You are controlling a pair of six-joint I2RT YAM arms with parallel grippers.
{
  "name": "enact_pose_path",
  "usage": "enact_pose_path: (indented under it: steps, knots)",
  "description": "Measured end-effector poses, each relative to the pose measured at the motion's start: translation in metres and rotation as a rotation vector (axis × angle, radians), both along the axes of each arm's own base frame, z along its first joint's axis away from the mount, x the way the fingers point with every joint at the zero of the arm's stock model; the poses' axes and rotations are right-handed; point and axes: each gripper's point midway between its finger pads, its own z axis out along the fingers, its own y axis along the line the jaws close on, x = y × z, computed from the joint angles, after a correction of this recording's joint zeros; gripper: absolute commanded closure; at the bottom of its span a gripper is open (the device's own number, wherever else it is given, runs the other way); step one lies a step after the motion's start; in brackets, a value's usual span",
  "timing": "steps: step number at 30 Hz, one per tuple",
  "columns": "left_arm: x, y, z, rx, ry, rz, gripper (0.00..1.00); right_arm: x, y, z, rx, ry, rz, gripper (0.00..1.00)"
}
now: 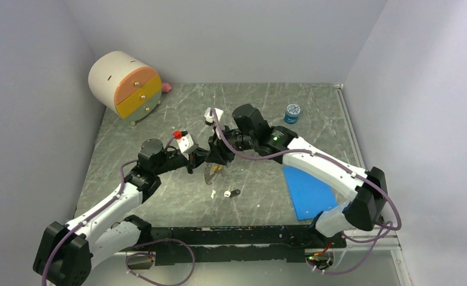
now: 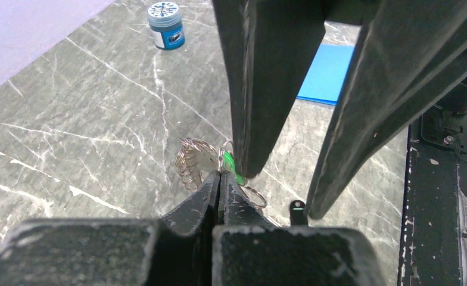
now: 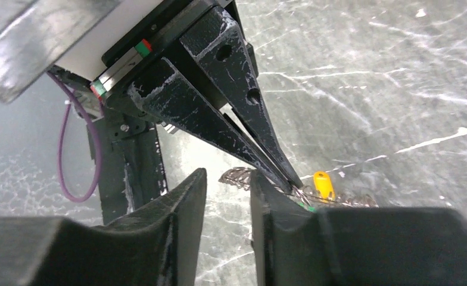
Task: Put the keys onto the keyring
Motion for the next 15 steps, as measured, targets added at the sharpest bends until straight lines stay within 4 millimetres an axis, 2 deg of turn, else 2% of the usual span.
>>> enact_pose_path:
  steps: [6, 10, 15]
  knots:
    - [-0.001, 0.0, -0.003, -0.006, 0.0, 0.002, 0.97, 0.001, -0.014, 0.011, 0.035, -0.048, -0.034, 0.44]
    - [-0.002, 0.001, -0.004, -0.012, 0.005, 0.003, 0.98, 0.011, -0.029, 0.016, 0.088, -0.036, -0.066, 0.4]
    - [-0.003, 0.001, -0.001, -0.019, -0.005, 0.003, 0.98, 0.032, -0.054, 0.01, 0.164, 0.054, -0.117, 0.39]
